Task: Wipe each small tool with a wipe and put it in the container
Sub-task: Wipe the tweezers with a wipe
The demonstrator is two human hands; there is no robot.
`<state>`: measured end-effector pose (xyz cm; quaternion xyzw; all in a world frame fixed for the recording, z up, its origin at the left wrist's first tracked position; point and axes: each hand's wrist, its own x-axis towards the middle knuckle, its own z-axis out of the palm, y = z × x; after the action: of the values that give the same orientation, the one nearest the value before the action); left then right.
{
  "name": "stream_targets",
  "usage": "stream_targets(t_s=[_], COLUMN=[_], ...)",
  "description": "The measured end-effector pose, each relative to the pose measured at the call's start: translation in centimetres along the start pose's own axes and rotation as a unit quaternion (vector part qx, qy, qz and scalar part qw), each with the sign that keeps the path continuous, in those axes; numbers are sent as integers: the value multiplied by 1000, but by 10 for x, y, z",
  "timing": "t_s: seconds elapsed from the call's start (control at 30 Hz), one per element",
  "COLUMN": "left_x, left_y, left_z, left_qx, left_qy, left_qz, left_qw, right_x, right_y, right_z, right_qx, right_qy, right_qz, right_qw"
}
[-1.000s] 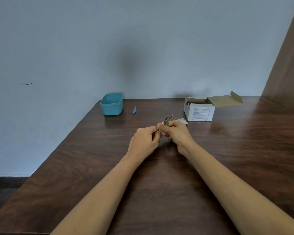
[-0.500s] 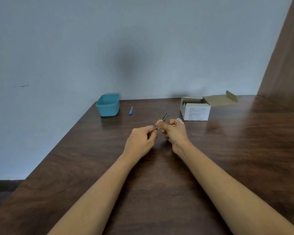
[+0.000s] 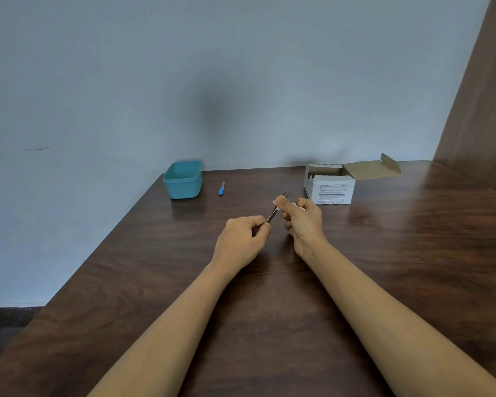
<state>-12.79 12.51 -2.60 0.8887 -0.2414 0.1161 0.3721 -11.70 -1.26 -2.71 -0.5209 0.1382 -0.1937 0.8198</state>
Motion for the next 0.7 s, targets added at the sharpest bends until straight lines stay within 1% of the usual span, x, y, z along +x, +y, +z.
stream_targets(t_s=[0.1,0.2,0.33,0.4,0.53,0.6,0.7], left_x=[-1,-1,-2,-2,2,4,5], left_y=[0,0,-1,-2,1,1,-1], left_z=[2,5,4,5,6,8,11], left_qx=[14,38,76,120,244,283,325], left_qy=[-22,-28,-9,11,52,62,61], left_qz=[-6,-4,0,8,59,91,104], left_qw=[1000,999,997,993,967,953,938], right_x=[6,12,14,13,10,9,9], right_y=[-4,-7,-6,-7,-6,-5,-5], right_z=[-7,-13,-10,-9,-6,-5,-6], right_qx=[31,37,35,31,26,23,24], right_qy=[31,38,35,40,44,49,67], right_qz=[16,19,14,13,9,3,-17], right_qw=[999,998,999,999,999,999,997])
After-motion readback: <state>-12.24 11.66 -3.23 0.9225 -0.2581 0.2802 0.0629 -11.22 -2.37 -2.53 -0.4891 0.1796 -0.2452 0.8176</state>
